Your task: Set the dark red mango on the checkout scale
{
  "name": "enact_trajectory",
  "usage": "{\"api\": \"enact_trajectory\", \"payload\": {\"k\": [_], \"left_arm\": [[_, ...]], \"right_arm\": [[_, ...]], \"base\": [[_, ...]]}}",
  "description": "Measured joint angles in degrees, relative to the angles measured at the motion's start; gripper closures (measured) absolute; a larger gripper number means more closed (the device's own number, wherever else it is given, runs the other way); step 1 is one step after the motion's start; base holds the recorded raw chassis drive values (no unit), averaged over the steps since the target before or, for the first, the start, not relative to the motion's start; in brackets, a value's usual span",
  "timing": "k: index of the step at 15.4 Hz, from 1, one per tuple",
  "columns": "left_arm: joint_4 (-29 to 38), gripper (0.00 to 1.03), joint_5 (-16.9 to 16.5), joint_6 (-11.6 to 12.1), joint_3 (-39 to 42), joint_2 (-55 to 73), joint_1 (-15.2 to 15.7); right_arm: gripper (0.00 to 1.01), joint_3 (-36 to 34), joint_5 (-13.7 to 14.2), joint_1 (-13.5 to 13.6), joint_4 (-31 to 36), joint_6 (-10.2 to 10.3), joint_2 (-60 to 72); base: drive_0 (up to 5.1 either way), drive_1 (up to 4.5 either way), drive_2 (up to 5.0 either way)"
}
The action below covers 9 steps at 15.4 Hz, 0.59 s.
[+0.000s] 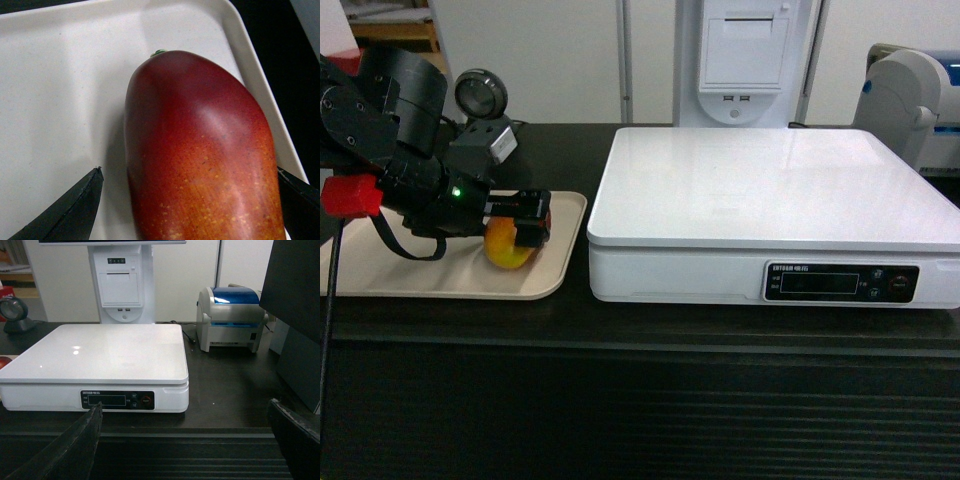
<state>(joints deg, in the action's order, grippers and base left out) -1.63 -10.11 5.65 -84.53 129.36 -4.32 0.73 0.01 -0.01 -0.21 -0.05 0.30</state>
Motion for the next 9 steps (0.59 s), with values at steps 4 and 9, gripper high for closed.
{"api": "enact_trajectory", "payload": {"k": [4,9], "left_arm": [[1.0,0.36,-0.4,0.5,0.0,0.0,-0.1],[5.8,0.39,-2.0,0.8,6.9,-4.5,-0.3]], "right_arm": [[0.03,0.0,0.0,0.0,0.0,0.0,0.0],[0.03,0.0,0.0,0.0,0.0,0.0,0.0]], "base": [[0.0,0.0,0.0],[0.0,0.0,0.0]]}}
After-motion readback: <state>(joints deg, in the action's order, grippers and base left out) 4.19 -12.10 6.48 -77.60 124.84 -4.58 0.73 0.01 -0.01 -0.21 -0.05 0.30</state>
